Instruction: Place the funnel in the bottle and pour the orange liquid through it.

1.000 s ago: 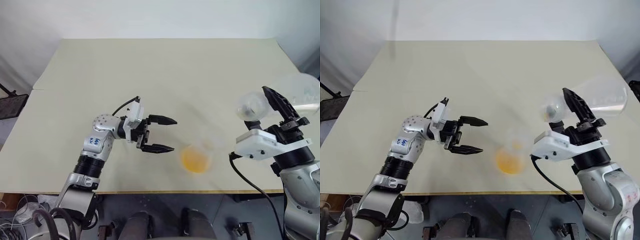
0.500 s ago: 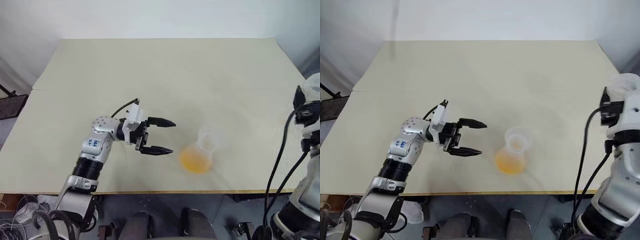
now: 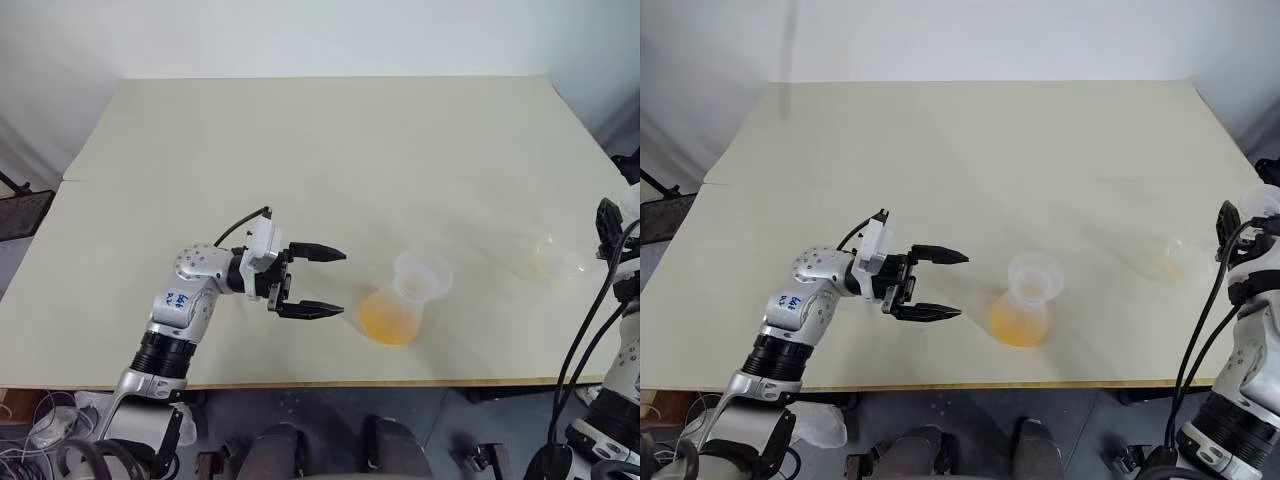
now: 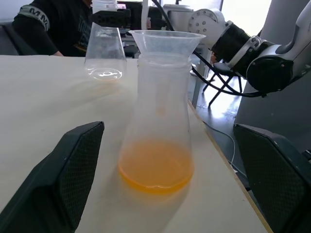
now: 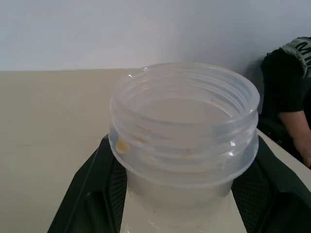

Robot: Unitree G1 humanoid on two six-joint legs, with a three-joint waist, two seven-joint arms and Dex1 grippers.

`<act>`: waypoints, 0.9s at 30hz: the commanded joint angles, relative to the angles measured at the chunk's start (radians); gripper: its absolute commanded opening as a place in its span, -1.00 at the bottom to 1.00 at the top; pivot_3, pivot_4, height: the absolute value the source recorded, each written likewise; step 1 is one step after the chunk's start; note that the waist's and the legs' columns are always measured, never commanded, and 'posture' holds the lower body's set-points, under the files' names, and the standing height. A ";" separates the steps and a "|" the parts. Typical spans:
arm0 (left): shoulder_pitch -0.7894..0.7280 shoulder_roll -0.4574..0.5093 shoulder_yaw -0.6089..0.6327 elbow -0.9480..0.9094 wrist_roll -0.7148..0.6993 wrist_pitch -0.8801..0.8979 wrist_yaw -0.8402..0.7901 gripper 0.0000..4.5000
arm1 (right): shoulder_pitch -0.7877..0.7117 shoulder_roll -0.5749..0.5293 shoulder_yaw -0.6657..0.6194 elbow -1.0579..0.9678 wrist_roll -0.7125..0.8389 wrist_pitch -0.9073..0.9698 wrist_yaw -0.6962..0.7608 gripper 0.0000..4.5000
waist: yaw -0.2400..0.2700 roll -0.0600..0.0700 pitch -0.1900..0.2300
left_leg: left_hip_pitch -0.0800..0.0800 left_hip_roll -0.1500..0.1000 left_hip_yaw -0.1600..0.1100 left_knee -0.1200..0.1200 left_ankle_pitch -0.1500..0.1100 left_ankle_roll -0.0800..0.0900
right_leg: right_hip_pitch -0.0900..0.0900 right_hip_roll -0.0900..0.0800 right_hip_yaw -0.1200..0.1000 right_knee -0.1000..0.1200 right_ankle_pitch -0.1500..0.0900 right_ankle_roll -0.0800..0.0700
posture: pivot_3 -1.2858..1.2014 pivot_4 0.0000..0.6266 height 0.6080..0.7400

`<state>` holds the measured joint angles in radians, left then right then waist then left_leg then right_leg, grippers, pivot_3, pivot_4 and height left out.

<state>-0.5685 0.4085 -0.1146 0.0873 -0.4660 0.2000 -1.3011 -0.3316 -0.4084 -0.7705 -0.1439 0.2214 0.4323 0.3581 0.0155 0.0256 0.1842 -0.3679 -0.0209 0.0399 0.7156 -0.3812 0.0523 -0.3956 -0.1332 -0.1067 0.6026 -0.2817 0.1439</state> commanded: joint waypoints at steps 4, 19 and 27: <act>0.026 0.007 0.020 -0.063 -0.026 0.011 0.018 1.00 | 0.055 -0.034 -0.004 -0.044 0.088 -0.037 -0.012 0.81 | 0.001 0.000 0.000 | 0.000 0.000 0.000 0.000 0.000 0.000 | 0.000 0.000 0.000 0.000 0.000 0.000 | 0.03 -0.52 1.00; 0.006 -0.006 0.016 -0.017 -0.024 0.014 0.008 1.00 | 0.154 -0.125 -0.011 -0.252 0.218 0.034 -0.074 0.99 | 0.007 0.000 0.000 | 0.000 0.000 0.001 0.000 0.000 0.000 | 0.000 0.000 0.000 -0.001 0.000 0.000 | 0.03 -0.52 1.00; 0.000 0.009 0.008 0.029 0.021 0.013 0.037 1.00 | 0.148 -0.242 -0.023 -0.381 0.427 0.100 0.020 0.99 | 0.008 0.000 0.000 | 0.000 0.000 0.001 0.000 0.000 0.000 | 0.000 0.000 0.000 -0.001 0.000 0.000 | 0.03 -0.52 1.00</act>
<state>-0.5564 0.4057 -0.1152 0.1273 -0.4585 0.2158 -1.2763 -0.1766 -0.6153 -0.7599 -0.4639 0.5863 0.5203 0.3526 0.0235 0.0257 0.1843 -0.3681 -0.0206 0.0403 0.7157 -0.3812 0.0523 -0.3954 -0.1329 -0.1068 0.6014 -0.2817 0.1439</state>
